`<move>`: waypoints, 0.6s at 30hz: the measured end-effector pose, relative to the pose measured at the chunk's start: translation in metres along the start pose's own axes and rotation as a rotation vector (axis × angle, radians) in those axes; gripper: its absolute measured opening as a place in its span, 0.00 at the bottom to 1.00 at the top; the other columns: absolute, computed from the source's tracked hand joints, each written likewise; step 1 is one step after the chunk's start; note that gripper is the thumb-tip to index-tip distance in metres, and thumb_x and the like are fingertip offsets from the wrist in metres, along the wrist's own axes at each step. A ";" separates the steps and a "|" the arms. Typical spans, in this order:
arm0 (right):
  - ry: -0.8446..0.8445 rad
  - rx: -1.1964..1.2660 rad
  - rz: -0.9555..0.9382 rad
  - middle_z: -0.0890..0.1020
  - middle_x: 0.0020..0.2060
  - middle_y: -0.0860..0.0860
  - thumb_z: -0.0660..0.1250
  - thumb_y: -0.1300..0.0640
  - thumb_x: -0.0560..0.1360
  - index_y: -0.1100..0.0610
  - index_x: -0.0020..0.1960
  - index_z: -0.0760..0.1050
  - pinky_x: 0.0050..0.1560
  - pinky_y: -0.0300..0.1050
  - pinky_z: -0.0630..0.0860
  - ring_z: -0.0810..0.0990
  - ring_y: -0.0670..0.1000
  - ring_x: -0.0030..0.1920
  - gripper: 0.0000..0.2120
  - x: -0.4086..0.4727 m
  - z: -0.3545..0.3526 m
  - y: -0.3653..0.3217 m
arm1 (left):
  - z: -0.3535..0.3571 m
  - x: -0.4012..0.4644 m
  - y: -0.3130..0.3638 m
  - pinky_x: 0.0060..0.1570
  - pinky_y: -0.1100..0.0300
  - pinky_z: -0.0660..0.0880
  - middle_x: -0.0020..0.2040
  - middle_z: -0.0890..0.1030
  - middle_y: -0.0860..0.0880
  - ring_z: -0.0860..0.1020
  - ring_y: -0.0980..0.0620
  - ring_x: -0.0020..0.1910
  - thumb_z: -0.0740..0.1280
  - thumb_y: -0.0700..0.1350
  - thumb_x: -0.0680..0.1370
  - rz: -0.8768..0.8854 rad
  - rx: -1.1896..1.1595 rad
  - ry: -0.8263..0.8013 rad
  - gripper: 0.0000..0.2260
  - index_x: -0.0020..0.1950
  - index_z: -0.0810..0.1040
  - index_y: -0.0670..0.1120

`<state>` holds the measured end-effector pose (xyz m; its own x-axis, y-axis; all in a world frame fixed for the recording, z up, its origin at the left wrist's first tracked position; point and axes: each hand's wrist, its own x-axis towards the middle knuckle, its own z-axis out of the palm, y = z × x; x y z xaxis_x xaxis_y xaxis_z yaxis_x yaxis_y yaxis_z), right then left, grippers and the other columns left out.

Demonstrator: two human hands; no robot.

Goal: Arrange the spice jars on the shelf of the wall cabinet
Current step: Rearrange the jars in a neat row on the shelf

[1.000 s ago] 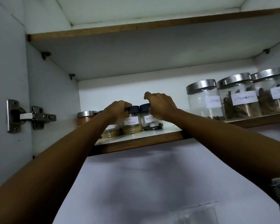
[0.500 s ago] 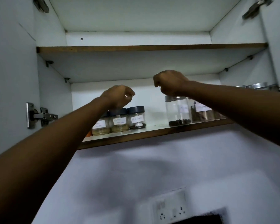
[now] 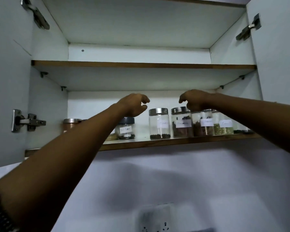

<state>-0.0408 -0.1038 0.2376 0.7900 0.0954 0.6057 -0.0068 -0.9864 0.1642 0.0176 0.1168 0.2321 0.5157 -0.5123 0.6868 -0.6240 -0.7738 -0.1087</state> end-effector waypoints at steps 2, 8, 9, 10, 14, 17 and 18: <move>-0.017 0.014 -0.021 0.70 0.68 0.58 0.60 0.61 0.78 0.61 0.70 0.65 0.65 0.47 0.65 0.67 0.57 0.68 0.21 -0.003 0.009 0.016 | 0.009 0.010 0.016 0.65 0.55 0.66 0.69 0.72 0.47 0.70 0.47 0.67 0.60 0.44 0.80 -0.025 0.020 -0.009 0.18 0.70 0.69 0.45; 0.000 0.065 -0.137 0.76 0.60 0.59 0.63 0.64 0.74 0.63 0.62 0.72 0.61 0.54 0.70 0.73 0.60 0.60 0.16 0.001 0.028 0.039 | 0.032 0.030 0.044 0.71 0.54 0.59 0.74 0.64 0.44 0.63 0.45 0.73 0.56 0.39 0.81 -0.106 0.075 -0.148 0.21 0.74 0.61 0.43; 0.004 0.079 -0.155 0.77 0.59 0.59 0.63 0.65 0.74 0.64 0.60 0.73 0.59 0.53 0.71 0.74 0.60 0.59 0.15 0.003 0.030 0.042 | 0.034 0.032 0.046 0.71 0.54 0.59 0.74 0.64 0.44 0.62 0.45 0.73 0.55 0.37 0.80 -0.118 0.080 -0.161 0.22 0.75 0.60 0.43; 0.010 0.090 -0.167 0.78 0.57 0.59 0.63 0.66 0.74 0.65 0.59 0.73 0.57 0.52 0.71 0.74 0.60 0.57 0.14 0.004 0.032 0.042 | 0.036 0.033 0.047 0.71 0.54 0.59 0.74 0.64 0.44 0.62 0.45 0.73 0.55 0.36 0.80 -0.124 0.085 -0.168 0.22 0.75 0.60 0.43; 0.060 0.111 -0.175 0.78 0.57 0.60 0.61 0.67 0.74 0.65 0.61 0.71 0.57 0.53 0.72 0.75 0.60 0.57 0.15 0.009 0.046 0.043 | 0.043 0.037 0.049 0.65 0.54 0.65 0.69 0.71 0.42 0.68 0.42 0.67 0.55 0.31 0.76 -0.129 0.081 -0.167 0.23 0.72 0.65 0.41; 0.100 0.133 -0.163 0.76 0.60 0.60 0.59 0.68 0.73 0.63 0.65 0.69 0.58 0.51 0.71 0.73 0.60 0.60 0.21 0.012 0.054 0.042 | 0.048 0.038 0.047 0.57 0.55 0.68 0.62 0.76 0.42 0.73 0.42 0.60 0.55 0.30 0.74 -0.113 0.060 -0.146 0.23 0.68 0.70 0.41; 0.108 0.132 -0.164 0.76 0.61 0.60 0.59 0.68 0.72 0.62 0.66 0.69 0.57 0.50 0.71 0.73 0.60 0.60 0.21 0.015 0.055 0.042 | 0.050 0.039 0.045 0.56 0.55 0.69 0.61 0.77 0.42 0.73 0.42 0.59 0.55 0.29 0.74 -0.111 0.055 -0.135 0.23 0.67 0.70 0.42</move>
<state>0.0042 -0.1509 0.2102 0.7036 0.2628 0.6602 0.2024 -0.9647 0.1683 0.0389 0.0434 0.2185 0.6558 -0.4650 0.5947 -0.5275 -0.8458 -0.0796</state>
